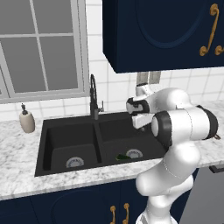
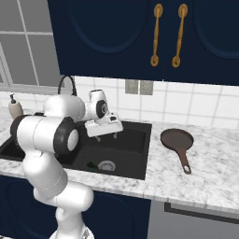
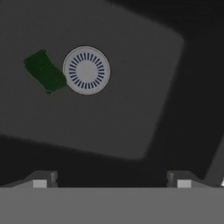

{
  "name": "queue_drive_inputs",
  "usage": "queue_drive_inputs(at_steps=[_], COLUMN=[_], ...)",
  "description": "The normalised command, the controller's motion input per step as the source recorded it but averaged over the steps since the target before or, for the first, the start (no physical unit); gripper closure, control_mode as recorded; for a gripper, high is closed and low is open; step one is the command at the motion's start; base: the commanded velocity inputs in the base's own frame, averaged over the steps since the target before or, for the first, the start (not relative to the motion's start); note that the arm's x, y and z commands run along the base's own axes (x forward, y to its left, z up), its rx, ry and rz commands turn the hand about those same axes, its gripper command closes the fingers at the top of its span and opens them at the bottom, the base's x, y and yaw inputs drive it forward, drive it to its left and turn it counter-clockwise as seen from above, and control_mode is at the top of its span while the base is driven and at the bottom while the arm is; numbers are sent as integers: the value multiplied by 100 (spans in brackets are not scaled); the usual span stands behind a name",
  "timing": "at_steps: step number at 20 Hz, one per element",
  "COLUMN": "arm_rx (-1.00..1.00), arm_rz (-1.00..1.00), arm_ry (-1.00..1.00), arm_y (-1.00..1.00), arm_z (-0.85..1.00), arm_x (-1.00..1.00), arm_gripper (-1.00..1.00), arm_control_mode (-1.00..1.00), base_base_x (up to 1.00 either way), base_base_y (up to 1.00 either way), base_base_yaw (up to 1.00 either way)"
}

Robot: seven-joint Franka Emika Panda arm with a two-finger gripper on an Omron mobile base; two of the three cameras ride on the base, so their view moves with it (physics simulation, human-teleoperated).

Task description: Pick the pan and sponge and place them into the sink. Then turn on the water.

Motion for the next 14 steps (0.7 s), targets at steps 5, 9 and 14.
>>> queue_drive_inputs(at_steps=[5,9,14], arm_rx=[6,14,14], arm_rz=[-5,-2,-2], arm_ry=[0,-1,-8], arm_y=[-75,-67,-69], arm_z=[0,0,2], arm_x=[-8,-6,-11], arm_gripper=[-100,-100,-100], arm_control_mode=[-100,-100,-100], base_base_x=[0,0,0], base_base_y=[0,0,0], base_base_yaw=[0,0,0])
